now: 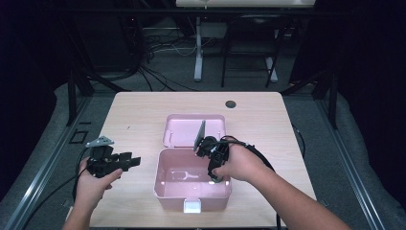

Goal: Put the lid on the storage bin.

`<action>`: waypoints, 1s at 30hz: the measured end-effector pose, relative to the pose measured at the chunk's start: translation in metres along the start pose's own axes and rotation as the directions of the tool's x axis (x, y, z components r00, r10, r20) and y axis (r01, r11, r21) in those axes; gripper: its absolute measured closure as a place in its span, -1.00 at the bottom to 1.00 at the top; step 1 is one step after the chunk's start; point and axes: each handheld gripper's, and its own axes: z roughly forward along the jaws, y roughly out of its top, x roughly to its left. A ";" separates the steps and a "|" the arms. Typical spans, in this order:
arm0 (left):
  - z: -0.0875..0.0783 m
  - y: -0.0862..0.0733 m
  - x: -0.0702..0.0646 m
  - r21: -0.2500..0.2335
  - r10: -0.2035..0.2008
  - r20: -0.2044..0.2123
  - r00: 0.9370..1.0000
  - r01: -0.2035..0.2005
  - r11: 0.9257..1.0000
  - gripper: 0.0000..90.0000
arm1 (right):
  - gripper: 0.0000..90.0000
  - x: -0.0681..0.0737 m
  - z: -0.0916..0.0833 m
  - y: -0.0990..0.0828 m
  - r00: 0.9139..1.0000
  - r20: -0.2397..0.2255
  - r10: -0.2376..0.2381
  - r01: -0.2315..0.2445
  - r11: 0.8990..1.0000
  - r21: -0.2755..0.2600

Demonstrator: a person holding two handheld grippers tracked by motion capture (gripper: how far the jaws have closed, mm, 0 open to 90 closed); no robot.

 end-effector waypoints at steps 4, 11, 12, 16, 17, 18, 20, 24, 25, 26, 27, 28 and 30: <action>0.000 0.000 0.000 0.001 0.000 0.001 1.000 0.000 1.000 0.10 | 0.11 -0.002 0.003 0.000 0.999 0.004 -0.032 0.032 0.999 0.010; 0.001 -0.001 0.001 0.000 -0.006 0.000 1.000 0.006 1.000 0.10 | 0.11 -0.002 0.007 -0.001 0.995 0.019 -0.096 0.095 0.995 0.012; 0.001 -0.001 0.001 -0.001 -0.006 0.000 1.000 0.006 1.000 0.10 | 0.11 -0.001 0.007 -0.001 0.994 0.021 -0.105 0.105 0.994 0.014; 0.001 -0.001 0.000 0.002 -0.006 0.001 1.000 0.006 1.000 0.10 | 0.11 0.000 0.010 -0.001 0.990 0.019 -0.139 0.138 0.990 0.009; 0.001 -0.001 0.000 0.004 -0.004 0.001 1.000 0.004 1.000 0.10 | 0.11 0.000 0.011 -0.001 0.989 0.019 -0.146 0.146 0.989 0.008; 0.001 -0.001 0.000 0.003 -0.004 0.000 1.000 0.004 1.000 0.10 | 0.11 0.001 0.012 0.000 0.987 0.019 -0.158 0.158 0.987 0.013; 0.001 -0.001 0.001 0.004 -0.005 0.000 1.000 0.005 1.000 0.10 | 0.11 0.001 0.013 0.000 0.986 0.019 -0.168 0.168 0.986 0.014; 0.001 -0.001 0.001 0.005 -0.008 0.002 1.000 0.008 1.000 0.10 | 0.11 0.001 0.018 0.000 0.983 0.014 -0.185 0.185 0.982 0.026; 0.001 -0.001 0.001 0.006 -0.009 0.001 1.000 0.009 1.000 0.10 | 0.11 0.001 0.019 0.001 0.982 0.014 -0.189 0.188 0.982 0.031; 0.001 -0.001 0.001 0.005 -0.009 0.001 1.000 0.009 1.000 0.10 | 0.11 0.001 0.020 0.001 0.980 0.017 -0.198 0.197 0.980 0.037; 0.001 -0.001 0.001 0.005 -0.008 0.002 1.000 0.008 1.000 0.10 | 0.11 0.000 0.021 0.001 0.978 0.017 -0.206 0.205 0.978 0.036; 0.001 -0.001 0.002 0.004 -0.008 0.002 1.000 0.008 1.000 0.10 | 0.11 0.000 0.022 0.001 0.976 0.019 -0.216 0.215 0.976 0.037; 0.001 -0.001 0.002 0.005 -0.007 0.001 1.000 0.007 1.000 0.10 | 0.11 0.001 0.023 0.002 0.972 0.024 -0.235 0.234 0.972 0.035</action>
